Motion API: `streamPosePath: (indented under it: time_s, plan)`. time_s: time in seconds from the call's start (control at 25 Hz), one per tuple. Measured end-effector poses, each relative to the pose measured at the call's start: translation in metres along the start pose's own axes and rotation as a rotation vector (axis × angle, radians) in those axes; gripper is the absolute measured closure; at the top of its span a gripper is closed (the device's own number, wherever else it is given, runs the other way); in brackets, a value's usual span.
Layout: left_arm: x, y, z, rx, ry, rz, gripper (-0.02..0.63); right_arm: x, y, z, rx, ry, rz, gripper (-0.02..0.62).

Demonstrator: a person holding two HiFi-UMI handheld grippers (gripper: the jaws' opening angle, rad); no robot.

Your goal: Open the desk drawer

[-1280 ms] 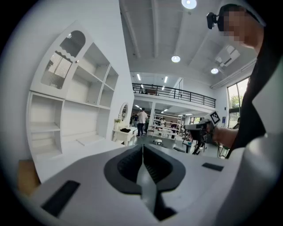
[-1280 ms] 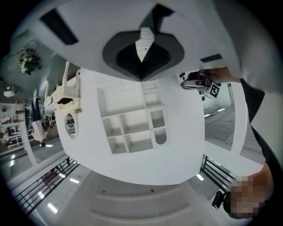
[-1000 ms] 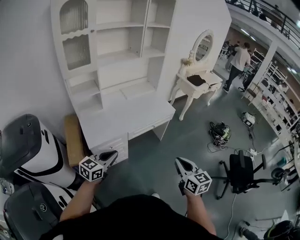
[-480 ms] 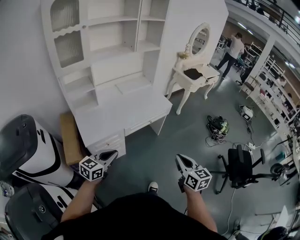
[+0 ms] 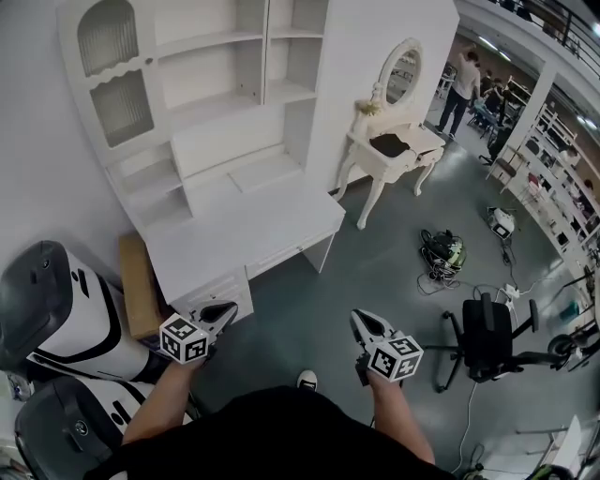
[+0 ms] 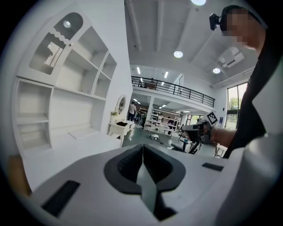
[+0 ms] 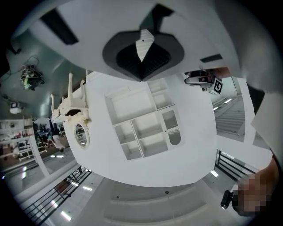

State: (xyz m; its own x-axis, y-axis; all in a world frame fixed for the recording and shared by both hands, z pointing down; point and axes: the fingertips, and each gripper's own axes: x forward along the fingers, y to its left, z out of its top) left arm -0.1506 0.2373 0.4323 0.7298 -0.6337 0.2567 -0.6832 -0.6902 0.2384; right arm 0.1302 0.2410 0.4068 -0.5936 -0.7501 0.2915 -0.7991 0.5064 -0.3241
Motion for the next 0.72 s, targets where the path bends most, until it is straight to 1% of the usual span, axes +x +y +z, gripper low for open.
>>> streamPosePath:
  time_s: [0.08, 0.16, 0.32, 0.72]
  plan:
    - [0.013, 0.002, 0.007, 0.001, -0.005, 0.003, 0.591, 0.006, -0.014, 0.006, 0.056, -0.011, 0.022, 0.594]
    - [0.026, 0.005, 0.013, -0.001, -0.008, 0.009, 0.591, 0.012, -0.027, 0.013, 0.078, -0.016, 0.037, 0.594]
    - [0.052, 0.010, 0.022, 0.001, -0.002, 0.021, 0.591, 0.027, -0.051, 0.023, 0.052, 0.002, 0.059, 0.594]
    - [0.117, 0.011, 0.044, 0.011, 0.014, 0.047, 0.589, 0.058, -0.109, 0.050, 0.033, 0.027, 0.128, 0.594]
